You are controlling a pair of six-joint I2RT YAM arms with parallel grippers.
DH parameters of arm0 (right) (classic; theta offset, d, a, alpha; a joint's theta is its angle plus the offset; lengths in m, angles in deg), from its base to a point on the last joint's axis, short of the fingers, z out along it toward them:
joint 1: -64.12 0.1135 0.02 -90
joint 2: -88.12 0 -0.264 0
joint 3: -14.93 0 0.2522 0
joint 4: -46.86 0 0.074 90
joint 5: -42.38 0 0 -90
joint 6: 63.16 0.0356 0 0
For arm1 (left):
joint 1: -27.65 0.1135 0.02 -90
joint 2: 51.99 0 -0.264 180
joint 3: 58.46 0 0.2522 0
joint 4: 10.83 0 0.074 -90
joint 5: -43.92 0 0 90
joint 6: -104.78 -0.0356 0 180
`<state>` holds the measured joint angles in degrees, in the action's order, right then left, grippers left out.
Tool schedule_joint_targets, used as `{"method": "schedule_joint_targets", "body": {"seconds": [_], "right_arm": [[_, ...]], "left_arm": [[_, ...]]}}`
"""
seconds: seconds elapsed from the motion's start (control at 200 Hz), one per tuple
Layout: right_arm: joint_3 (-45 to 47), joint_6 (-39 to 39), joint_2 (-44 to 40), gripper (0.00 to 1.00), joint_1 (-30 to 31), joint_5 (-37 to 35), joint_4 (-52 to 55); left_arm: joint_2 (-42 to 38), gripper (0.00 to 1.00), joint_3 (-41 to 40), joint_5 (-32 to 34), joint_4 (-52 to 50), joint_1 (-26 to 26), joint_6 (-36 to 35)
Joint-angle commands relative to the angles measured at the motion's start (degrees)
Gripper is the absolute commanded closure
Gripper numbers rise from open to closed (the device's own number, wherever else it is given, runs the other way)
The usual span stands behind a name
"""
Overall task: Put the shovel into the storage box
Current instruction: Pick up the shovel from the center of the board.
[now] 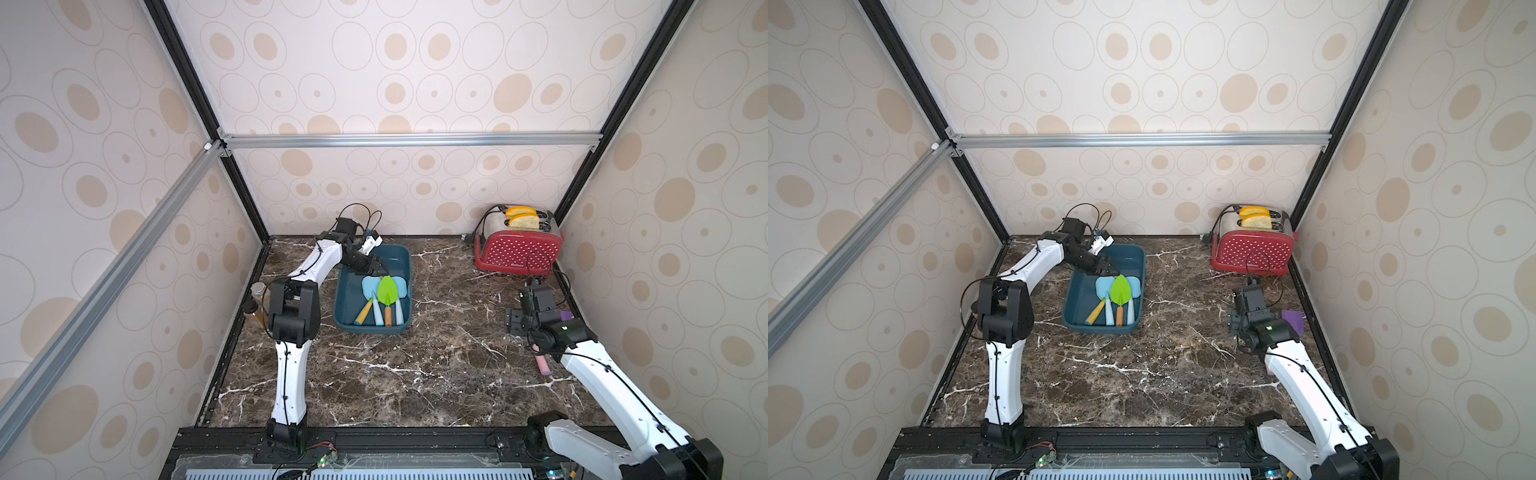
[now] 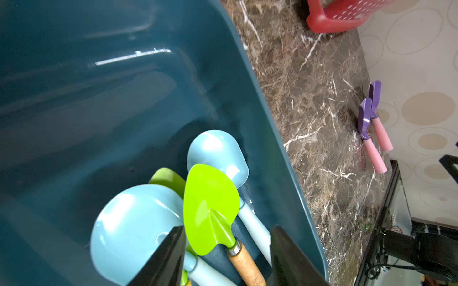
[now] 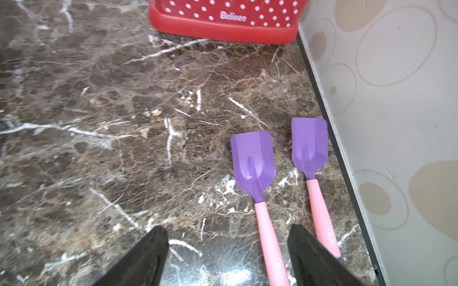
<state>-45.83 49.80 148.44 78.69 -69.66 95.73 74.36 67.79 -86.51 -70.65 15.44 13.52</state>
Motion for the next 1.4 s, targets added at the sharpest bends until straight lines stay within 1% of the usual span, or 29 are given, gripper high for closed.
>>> {"method": "schedule_joint_targets", "body": {"seconds": [0.0,0.12,0.215,0.341,0.436,0.611,0.686,0.736,0.861,0.911,0.971,1.137,1.267,1.392], "right_arm": [[-0.19,-1.23,3.27,0.17,-6.01,4.98,-0.38],[0.86,-0.82,6.1,0.17,-12.23,8.74,-1.7],[1.47,-0.26,8.81,0.19,-15.24,10.5,-2.72],[1.81,-0.44,13.12,0.22,-17.14,13.96,-3.39],[2.72,0.03,15.27,0.23,-17.7,15.8,-3.8],[5.12,1.26,17.88,0.23,-19.25,17.51,-3.36],[6.37,2.5,18.38,0.23,-21.74,19.52,-4.25],[6.64,2.85,18.68,0.23,-22.36,18.9,-4.39],[7.0,2.45,20.54,0.23,-23.95,19.04,-5.44],[6.76,2.18,21.64,0.24,-24.4,20.62,-5.65],[6.42,1.94,22.81,0.28,-24.5,22.12,-5.87],[6.83,2.26,24.65,0.48,-24.5,26.57,-7.62],[6.93,2.64,25.13,0.57,-24.5,29.93,-8.11],[7.19,2.7,24.81,0.68,-24.41,33.23,-8.17]], "left_arm": [[-5.18,0.38,-1.74,5.09,0.98,0.09,0.47],[-9.27,0.34,-5.3,10.58,3.37,0.15,2.32],[-12.66,0.33,-9.52,12.45,7.09,0.11,4.33],[-16.17,0.29,-14.84,11.37,12.95,0.08,6.54],[-17.93,0.28,-17.72,9.94,15.52,0.08,7.13],[-19.5,0.27,-19.34,10.03,16.1,0.09,6.95],[-20.14,0.27,-19.98,9.89,16.6,0.24,7.06],[-20.47,0.27,-20.2,9.77,16.63,0.34,7.06],[-21.39,0.26,-21.1,9.45,17.22,0.66,7.06],[-21.65,0.26,-21.34,9.08,17.54,0.85,7.21],[-21.92,0.26,-21.73,8.87,17.76,1.06,7.32],[-22.19,0.26,-22.31,8.58,18.11,1.82,7.53],[-22.36,0.26,-22.66,7.52,18.86,2.22,8.0],[-22.37,0.25,-23.18,5.14,20.41,2.19,9.09]]}}
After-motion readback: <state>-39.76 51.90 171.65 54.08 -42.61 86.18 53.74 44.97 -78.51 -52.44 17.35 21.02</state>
